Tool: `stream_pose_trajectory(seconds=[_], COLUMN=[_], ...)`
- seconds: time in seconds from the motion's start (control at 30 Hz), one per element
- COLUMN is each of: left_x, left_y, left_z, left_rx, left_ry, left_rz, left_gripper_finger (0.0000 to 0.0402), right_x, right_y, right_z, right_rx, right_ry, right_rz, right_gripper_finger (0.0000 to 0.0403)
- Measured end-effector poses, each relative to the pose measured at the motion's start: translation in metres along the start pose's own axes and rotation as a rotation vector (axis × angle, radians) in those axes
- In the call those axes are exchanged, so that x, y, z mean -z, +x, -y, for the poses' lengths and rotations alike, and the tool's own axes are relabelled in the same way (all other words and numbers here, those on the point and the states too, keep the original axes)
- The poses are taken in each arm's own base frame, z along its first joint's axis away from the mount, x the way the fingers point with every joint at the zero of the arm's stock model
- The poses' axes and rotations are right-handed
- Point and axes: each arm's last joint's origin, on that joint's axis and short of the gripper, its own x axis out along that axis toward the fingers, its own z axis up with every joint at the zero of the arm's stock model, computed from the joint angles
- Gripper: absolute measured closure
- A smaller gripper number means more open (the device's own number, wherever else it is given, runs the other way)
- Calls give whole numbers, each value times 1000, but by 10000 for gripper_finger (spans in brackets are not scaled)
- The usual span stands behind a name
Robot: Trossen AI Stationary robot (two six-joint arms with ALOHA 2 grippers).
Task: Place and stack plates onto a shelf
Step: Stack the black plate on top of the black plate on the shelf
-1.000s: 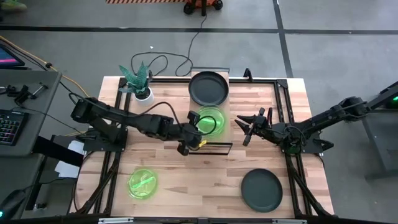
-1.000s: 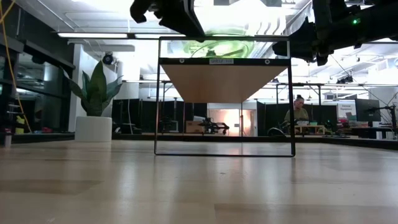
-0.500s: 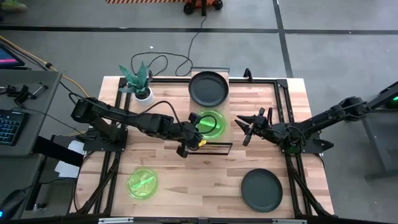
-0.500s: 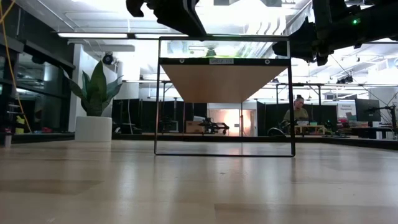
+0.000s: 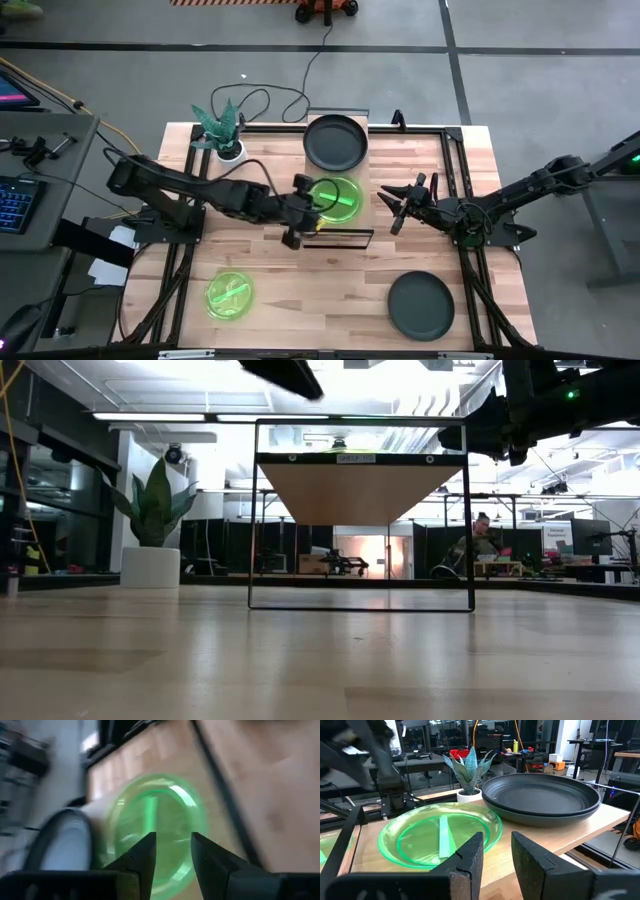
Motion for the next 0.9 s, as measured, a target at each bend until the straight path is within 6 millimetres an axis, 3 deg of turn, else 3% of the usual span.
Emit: stream_pose_trajectory(seconds=[0.13, 0.23, 0.67, 0.9], left_x=[6, 23, 138, 159], left_y=[-21, -32, -51, -54], left_z=[-1, 5, 51, 57], left_rx=[126, 118, -27, -54], left_ry=[-168, -259, -501, -519], left_rz=[58, 154, 728, 803], left_gripper_finger=[283, 284, 286, 286], right_x=[0, 0, -1, -4], right_y=[0, 0, 0, -1], right_z=[0, -1, -2, -4], right_rx=[-9, -34, -53, -89], right_ry=[0, 0, 8, 48], right_rz=[-1, -3, 7, 2], right_gripper_finger=[314, 314, 314, 314])
